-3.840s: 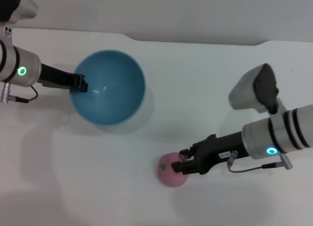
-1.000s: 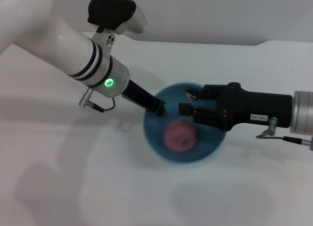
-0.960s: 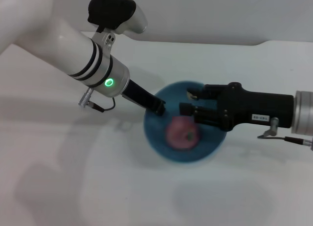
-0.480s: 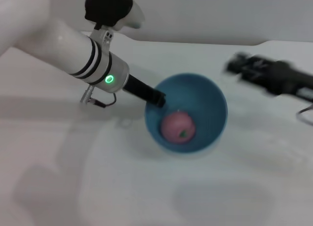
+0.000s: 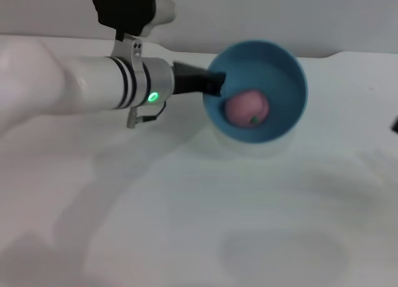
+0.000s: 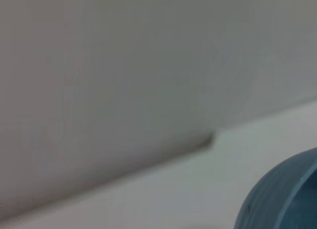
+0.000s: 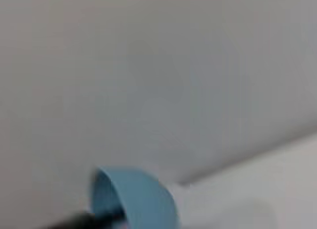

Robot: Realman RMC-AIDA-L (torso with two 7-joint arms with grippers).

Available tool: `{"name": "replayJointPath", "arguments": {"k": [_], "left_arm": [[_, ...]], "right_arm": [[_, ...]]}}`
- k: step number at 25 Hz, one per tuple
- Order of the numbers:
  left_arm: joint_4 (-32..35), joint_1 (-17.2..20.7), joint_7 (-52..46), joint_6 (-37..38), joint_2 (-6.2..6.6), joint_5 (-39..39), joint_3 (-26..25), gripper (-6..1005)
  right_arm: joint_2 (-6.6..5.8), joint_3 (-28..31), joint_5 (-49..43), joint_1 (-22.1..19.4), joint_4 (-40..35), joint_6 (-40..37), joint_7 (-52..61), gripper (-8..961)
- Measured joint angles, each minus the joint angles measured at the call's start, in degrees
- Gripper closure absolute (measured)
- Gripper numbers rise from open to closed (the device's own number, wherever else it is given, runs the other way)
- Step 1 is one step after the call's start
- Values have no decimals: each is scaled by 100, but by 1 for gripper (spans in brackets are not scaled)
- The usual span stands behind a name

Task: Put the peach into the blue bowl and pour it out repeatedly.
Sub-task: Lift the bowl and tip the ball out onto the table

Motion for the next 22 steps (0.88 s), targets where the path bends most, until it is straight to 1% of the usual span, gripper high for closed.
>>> {"name": "replayJointPath", "arguments": {"k": [3, 5, 9, 10, 11, 13, 14, 15, 16, 17, 18, 19, 21, 22], "left_arm": [[207, 240, 26, -1158, 5, 31, 651, 999], [256, 337, 51, -1899, 8, 73, 1096, 999], [276, 391, 373, -2736, 6, 226, 1655, 999], [262, 413, 518, -3018, -2, 284, 1811, 999], [231, 456, 721, -3531, -14, 337, 2060, 999], [172, 508, 950, -4154, -19, 362, 2381, 999], [102, 546, 1158, -4719, -28, 366, 2618, 999], [-52, 584, 1443, -5528, -49, 367, 2995, 1000], [-190, 580, 1616, -6015, -56, 365, 3227, 1000], [-190, 580, 1616, -6015, -56, 365, 3227, 1000], [-393, 553, 1820, -6580, -60, 353, 3531, 1000], [-479, 531, 1899, -6796, -63, 347, 3645, 1000], [-798, 440, 2227, -7510, -68, 321, 4051, 1000], [-880, 414, 2342, -7648, -69, 319, 4144, 1000]], "right_arm": [[-5, 560, -904, -44, -30, -105, 469, 365], [-23, 773, -1335, -47, -38, -147, 642, 364], [-30, 993, -1869, -62, -147, -184, 720, 364], [-24, 1002, -1941, -71, -189, -190, 727, 364], [-18, 1013, -2020, -78, -245, -194, 738, 364], [-15, 1038, -2130, -80, -306, -196, 776, 365], [-15, 1055, -2170, -71, -326, -197, 797, 365], [-28, 1074, -2208, -46, -338, -197, 813, 365], [-28, 1074, -2208, -46, -338, -197, 813, 364], [-38, 1077, -2211, -29, -341, -197, 813, 364], [-45, 1079, -2214, -15, -343, -198, 814, 364], [-48, 1079, -2215, 0, -351, -197, 815, 364], [-57, 1080, -2220, 24, -388, -197, 816, 364], [-60, 1065, -2224, 49, -433, -197, 816, 364]]}}
